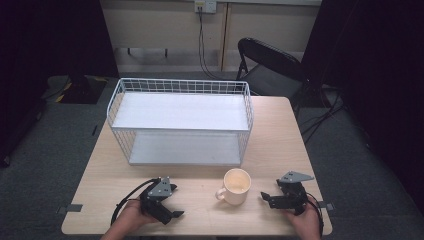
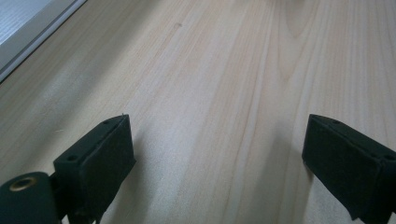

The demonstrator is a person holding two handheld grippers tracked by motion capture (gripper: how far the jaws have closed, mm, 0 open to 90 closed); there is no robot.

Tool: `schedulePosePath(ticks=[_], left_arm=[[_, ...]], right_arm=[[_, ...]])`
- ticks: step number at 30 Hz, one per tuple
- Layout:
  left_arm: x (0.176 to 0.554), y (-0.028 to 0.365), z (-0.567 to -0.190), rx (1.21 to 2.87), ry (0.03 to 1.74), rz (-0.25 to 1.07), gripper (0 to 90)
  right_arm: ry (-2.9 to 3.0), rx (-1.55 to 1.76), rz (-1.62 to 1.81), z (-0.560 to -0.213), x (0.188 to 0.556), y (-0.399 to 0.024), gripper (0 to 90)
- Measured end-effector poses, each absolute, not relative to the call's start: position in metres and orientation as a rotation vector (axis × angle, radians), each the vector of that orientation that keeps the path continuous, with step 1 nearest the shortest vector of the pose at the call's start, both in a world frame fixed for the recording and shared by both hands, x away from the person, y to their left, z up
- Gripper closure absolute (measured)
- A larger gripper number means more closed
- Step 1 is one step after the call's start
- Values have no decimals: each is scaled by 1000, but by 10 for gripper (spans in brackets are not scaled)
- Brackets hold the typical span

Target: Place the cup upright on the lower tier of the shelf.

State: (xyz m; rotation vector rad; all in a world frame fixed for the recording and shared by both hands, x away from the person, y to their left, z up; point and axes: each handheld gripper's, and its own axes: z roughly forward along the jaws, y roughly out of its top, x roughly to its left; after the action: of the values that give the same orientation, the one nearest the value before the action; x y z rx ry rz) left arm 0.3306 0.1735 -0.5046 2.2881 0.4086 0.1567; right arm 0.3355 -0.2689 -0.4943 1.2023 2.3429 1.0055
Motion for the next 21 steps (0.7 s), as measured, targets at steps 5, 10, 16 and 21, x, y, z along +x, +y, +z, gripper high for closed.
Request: schedulePosePath(ticks=[5, 10, 16, 21], left_arm=[[331, 174, -505, 2288, 409, 157, 84], [331, 174, -505, 2288, 409, 156, 84], [331, 174, -505, 2288, 409, 157, 84], [331, 174, -505, 2288, 409, 156, 84]], right_arm=[[2342, 1191, 1080, -474, 337, -268, 212], [2371, 1158, 1113, -457, 337, -262, 238], [2378, 1103, 1134, -440, 335, -252, 269], [2381, 1091, 1153, -430, 338, -247, 265]])
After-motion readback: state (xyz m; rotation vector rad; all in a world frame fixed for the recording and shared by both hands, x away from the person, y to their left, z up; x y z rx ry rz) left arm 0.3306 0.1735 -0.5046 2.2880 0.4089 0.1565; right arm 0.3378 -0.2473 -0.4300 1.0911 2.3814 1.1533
